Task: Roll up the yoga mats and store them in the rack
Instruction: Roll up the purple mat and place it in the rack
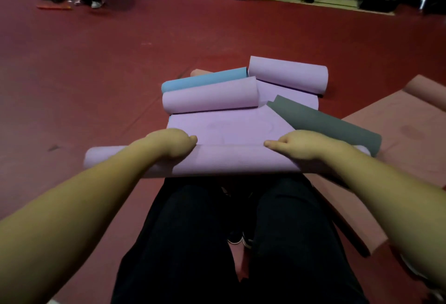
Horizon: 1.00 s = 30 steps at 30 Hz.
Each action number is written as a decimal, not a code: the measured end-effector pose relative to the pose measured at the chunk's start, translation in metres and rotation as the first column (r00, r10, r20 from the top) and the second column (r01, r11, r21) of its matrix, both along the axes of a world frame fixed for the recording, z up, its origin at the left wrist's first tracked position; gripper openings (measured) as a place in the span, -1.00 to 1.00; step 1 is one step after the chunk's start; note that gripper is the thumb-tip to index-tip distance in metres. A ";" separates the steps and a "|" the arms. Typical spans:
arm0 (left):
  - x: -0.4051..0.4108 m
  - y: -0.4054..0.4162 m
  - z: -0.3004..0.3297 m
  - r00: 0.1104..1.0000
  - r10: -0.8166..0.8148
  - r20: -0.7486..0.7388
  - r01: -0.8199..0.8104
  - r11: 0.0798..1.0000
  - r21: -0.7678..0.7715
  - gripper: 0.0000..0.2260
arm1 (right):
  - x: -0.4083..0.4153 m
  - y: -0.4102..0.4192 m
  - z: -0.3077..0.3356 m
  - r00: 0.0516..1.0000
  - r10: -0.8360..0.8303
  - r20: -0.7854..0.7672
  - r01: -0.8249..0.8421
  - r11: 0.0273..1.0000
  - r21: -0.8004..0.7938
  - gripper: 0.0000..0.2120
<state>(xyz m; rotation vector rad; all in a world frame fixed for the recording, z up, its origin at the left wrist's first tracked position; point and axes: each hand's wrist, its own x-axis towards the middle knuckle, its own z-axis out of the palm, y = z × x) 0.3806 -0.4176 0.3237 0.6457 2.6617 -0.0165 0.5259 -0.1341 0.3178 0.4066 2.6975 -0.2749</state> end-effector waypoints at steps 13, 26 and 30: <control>0.036 -0.023 -0.039 0.966 0.203 -0.163 -0.117 0.898 0.425 -0.74 | -0.012 0.001 -0.020 0.991 0.001 0.133 0.022 0.986 -0.167 -0.26; 0.029 -0.012 -0.060 0.922 0.035 -0.386 0.055 0.974 0.221 -0.48 | -0.030 -0.015 -0.023 0.995 0.034 -0.094 -0.027 0.996 0.082 -0.39; 0.013 -0.004 -0.052 0.980 0.026 -0.198 0.009 0.985 0.171 -0.45 | 0.002 -0.022 -0.038 0.945 0.077 -0.319 -0.017 0.982 0.186 -0.42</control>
